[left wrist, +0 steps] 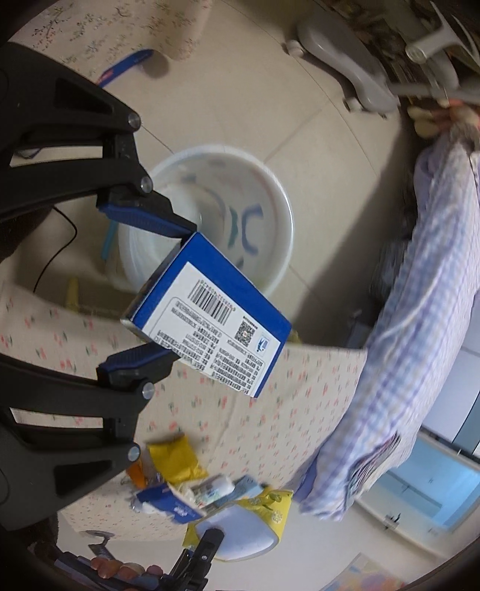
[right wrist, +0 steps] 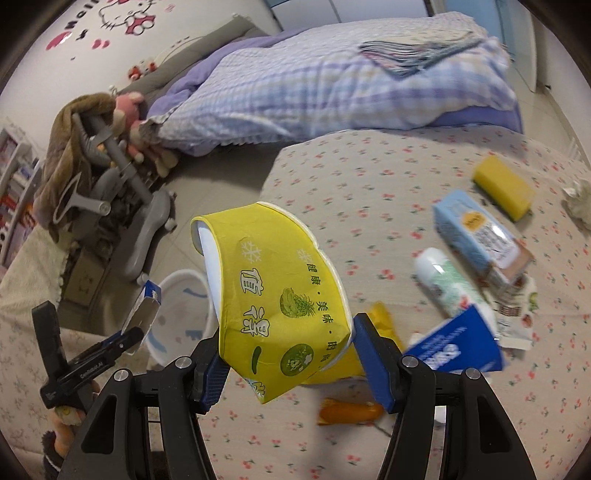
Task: Collect trash
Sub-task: 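Carry the blue box and yellow cup to the wastebasket and release both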
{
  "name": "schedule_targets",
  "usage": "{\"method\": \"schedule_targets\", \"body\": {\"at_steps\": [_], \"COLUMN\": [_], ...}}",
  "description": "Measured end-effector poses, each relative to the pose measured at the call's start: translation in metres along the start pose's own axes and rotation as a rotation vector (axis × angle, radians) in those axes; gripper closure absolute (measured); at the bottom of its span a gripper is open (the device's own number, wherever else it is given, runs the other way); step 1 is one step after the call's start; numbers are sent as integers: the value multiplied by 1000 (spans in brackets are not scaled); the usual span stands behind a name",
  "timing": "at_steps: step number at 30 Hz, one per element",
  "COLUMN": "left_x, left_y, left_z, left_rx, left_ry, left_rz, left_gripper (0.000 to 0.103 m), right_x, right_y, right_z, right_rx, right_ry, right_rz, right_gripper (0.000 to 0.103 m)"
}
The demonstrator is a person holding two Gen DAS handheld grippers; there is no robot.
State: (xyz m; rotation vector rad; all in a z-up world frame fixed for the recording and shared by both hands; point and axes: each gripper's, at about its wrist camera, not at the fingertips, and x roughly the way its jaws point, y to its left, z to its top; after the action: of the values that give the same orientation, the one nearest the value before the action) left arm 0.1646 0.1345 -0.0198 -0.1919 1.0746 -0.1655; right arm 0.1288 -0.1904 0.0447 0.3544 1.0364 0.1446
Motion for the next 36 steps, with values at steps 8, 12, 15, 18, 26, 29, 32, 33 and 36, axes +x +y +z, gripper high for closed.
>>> {"method": "schedule_targets", "body": {"at_steps": [8, 12, 15, 18, 26, 29, 32, 33, 36], "left_x": [6, 11, 12, 6, -6, -5, -3, -3, -3], "left_y": [33, 41, 50, 54, 72, 77, 77, 75, 75], "left_z": [-5, -1, 1, 1, -5, -5, -3, -3, -3], "left_rx": [-17, 7, -19, -20, -19, -24, -27, -27, -25], "left_ry": [3, -19, -15, -29, -37, -28, -27, -26, -25], "left_rz": [63, 105, 146, 216, 321, 329, 334, 335, 336], "left_gripper": [46, 45, 20, 14, 6, 5, 4, 4, 4], "right_x": [36, 53, 64, 77, 113, 126, 138, 142, 147], "right_y": [57, 81, 92, 105, 134, 144, 150, 152, 159], "right_z": [-3, -4, -6, -7, -9, -12, -15, -15, -15], "right_rx": [-94, -136, -151, -165, -224, -247, -263, -268, -294], "right_ry": [52, 75, 87, 104, 150, 170, 188, 195, 199], "right_rz": [23, 17, 12, 9, -27, -37, -40, -40, -24], "right_gripper": [39, 39, 39, 39, 39, 39, 39, 38, 37]}}
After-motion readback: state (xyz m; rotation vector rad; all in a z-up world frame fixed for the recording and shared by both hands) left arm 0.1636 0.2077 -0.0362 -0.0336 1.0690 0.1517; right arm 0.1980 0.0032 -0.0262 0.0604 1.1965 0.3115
